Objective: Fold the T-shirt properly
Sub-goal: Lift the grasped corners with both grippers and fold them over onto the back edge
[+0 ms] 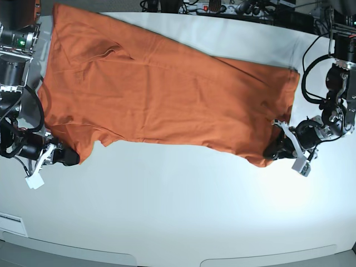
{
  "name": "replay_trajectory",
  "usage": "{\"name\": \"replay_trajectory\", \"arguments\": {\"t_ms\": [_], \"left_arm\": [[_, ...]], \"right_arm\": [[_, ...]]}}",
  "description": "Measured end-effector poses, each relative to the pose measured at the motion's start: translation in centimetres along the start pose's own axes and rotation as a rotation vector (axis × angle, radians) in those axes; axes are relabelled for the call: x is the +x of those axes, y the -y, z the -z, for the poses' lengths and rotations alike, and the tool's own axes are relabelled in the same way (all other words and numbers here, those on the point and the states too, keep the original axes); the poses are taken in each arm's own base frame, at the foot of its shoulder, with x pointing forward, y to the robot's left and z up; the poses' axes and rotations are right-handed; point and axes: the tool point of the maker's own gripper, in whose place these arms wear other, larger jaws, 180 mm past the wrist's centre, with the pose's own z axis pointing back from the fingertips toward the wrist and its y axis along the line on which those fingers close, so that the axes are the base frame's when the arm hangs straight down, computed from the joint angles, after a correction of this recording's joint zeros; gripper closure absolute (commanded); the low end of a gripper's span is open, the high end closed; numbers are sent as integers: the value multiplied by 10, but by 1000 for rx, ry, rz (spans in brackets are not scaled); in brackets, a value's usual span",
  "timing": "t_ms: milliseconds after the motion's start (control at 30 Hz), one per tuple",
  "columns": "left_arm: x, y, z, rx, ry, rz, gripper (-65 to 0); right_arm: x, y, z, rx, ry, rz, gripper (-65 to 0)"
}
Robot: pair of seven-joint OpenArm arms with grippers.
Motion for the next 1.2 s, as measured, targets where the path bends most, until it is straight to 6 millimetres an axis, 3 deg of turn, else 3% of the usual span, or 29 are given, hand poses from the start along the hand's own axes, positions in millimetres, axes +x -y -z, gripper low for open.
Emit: {"name": "replay_trajectory", "arguments": {"t_ms": [100, 167, 367, 433, 633, 800, 1000, 1200], "left_arm": [[-7, 19, -1, -96, 2, 9, 0], [-7, 22, -1, -109, 8, -6, 0], [-4, 33, -11, -157, -27, -5, 0], [2, 41, -19, -169, -33, 45, 0], [-1, 71, -41, -217, -99, 188, 0], [-7, 89, -51, -256, -134, 242, 0], [-14, 82, -61, -236, -196, 283, 0], [-16, 71, -71, -212, -240, 309, 0]], "right_arm": [[-6, -19, -8, 10, -35, -92, 0], [-13, -34, -13, 16, -55, -153, 0], [-68, -60, -30, 9, -187, -254, 0], [-76, -65, -41, -2, -193, -272, 0], [-81, -58, -88, -117, -139, -268, 0], [-100, -53, -110, -148, -142, -202, 0], [-127, -54, -116, -150, -198, -155, 0], [-126, -42, -117, -218, -187, -180, 0]]}}
